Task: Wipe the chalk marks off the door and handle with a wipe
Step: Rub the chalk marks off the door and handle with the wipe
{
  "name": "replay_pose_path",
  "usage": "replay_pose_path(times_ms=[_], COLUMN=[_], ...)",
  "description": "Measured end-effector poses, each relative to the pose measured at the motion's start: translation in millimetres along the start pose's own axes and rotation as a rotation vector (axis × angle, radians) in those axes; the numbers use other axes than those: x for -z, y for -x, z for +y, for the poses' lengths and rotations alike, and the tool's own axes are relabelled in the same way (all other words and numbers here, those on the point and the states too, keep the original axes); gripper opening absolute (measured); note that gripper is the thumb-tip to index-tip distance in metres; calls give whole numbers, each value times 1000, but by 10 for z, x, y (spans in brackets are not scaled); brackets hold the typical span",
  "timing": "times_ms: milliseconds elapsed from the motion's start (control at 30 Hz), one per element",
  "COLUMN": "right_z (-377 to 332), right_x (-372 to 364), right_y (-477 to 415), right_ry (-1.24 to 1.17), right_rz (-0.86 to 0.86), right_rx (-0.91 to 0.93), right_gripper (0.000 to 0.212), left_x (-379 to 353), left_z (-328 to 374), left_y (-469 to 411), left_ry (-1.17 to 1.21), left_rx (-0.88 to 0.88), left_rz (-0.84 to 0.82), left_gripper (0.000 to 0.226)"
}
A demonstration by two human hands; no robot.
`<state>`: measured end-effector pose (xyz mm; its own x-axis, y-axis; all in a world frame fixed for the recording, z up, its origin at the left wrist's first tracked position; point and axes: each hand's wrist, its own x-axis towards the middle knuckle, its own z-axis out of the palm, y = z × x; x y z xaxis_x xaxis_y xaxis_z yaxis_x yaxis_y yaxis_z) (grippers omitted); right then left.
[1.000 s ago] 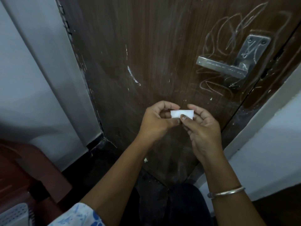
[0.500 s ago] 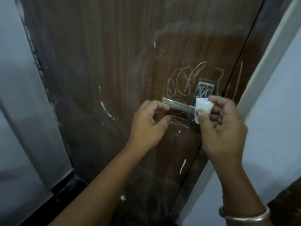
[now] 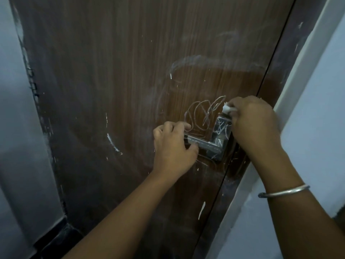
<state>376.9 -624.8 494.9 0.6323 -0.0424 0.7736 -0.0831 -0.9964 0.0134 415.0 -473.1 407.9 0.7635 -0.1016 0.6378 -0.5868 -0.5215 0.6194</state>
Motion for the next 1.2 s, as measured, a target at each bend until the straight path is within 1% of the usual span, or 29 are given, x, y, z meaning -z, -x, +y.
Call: replay_pose_path(times_ms=[100, 167, 267, 400, 500, 567, 700, 800, 900, 1033, 1100, 1200], right_z=[-2, -17, -50, -2, 7, -64, -175, -101, -75, -216, -225, -93], right_x=[-41, -83, -123, -89, -79, -105, -123, -60, -41, -114, -136, -107], right_y=[-20, -21, -27, -39, -30, -31, -31, -19, -13, 2, -1, 1], right_ry=[22, 56, 109, 87, 16, 24, 105, 143, 180, 141, 165, 198], right_rz=[-73, -116, -118, -127, -102, -99, -135, -142, -150, -152, -155, -141], right_rx=[70, 99, 126, 59, -19, -7, 83, 41, 10, 82, 113, 38], right_gripper=[27, 29, 31, 28, 35, 33, 27, 25, 22, 17, 16, 20], left_x=[-8, -18, -33, -54, -71, -79, -54, 6, 57, 83, 94, 100], left_z=[6, 3, -4, -13, -20, -15, -42, -82, -82, -63, -68, -92], left_y=[6, 13, 20, 21, 32, 49, 74, 41, 3, 11, 10, -3], left_ry=[24, -1, -30, -37, -15, 5, -26, -43, -9, 8, 0, 0], left_rx=[19, 19, 42, 44, 45, 48, 23, 2, 20, 16, 19, 23], left_rz=[-38, -31, -17, -55, -40, -25, -44, -105, -139, -164, -167, -179], left_gripper=[47, 50, 56, 56, 54, 53, 56, 58, 56, 55, 54, 54])
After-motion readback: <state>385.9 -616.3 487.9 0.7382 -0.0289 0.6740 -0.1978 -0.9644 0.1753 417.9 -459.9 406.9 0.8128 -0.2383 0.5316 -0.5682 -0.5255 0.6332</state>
